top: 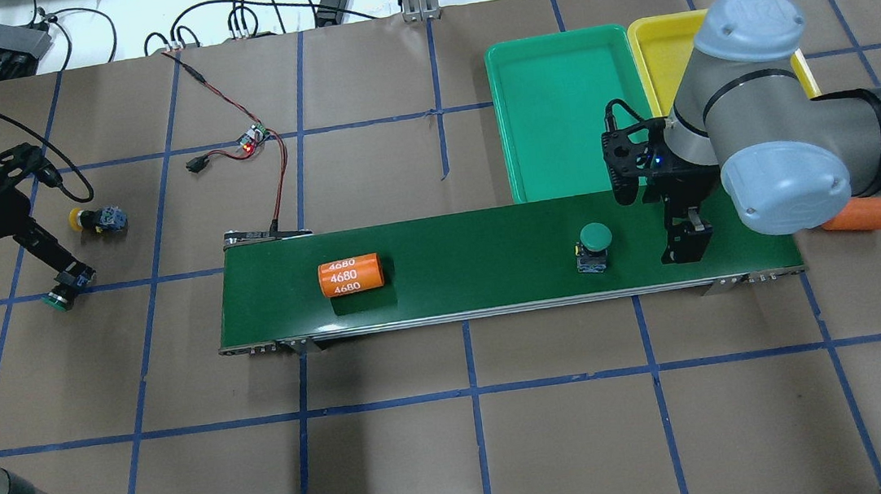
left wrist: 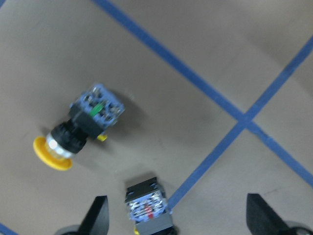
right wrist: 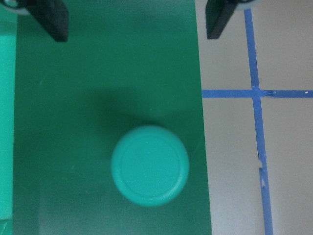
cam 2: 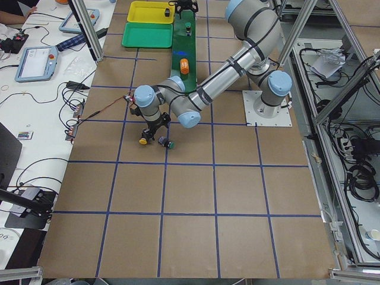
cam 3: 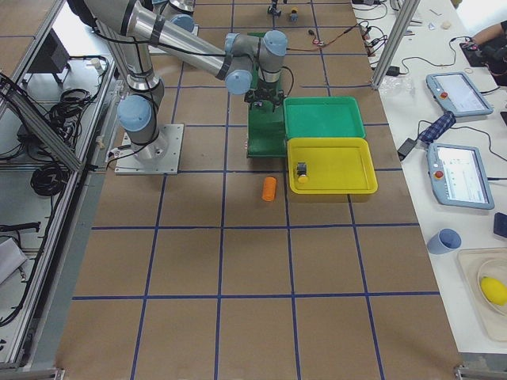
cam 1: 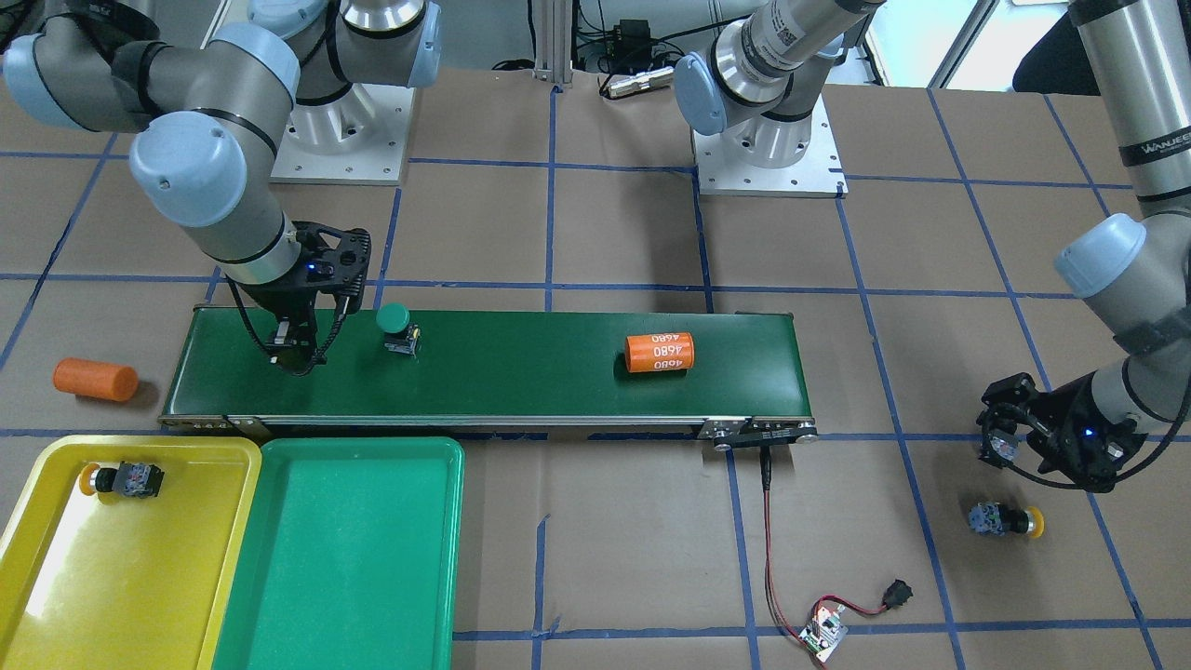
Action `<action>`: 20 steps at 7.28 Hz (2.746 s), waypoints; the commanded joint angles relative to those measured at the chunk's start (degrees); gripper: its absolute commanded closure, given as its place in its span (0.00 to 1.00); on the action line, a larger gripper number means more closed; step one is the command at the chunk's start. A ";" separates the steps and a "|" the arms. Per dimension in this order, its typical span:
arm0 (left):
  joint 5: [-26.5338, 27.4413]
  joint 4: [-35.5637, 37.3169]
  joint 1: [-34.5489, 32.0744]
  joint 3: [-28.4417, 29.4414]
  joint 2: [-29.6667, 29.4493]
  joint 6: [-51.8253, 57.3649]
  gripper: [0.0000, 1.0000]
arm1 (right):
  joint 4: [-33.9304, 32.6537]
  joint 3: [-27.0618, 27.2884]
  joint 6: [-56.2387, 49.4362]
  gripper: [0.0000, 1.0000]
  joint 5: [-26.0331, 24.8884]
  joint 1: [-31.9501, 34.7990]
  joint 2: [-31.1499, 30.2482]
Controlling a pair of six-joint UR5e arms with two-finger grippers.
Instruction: Sort buttons by color to trays
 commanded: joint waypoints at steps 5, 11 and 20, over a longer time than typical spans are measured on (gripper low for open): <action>0.49 5.63 2.37 -3.53 -2.37 -2.97 0.34 | -0.03 0.07 4.20 0.00 0.02 3.68 0.31; 0.67 -0.60 -5.06 -2.04 7.10 3.15 1.00 | -1.07 -0.63 4.47 0.77 -5.51 4.57 0.58; -0.82 -0.09 -34.18 -15.84 18.39 21.89 1.00 | -10.52 -24.36 5.44 0.74 -4.29 3.78 20.23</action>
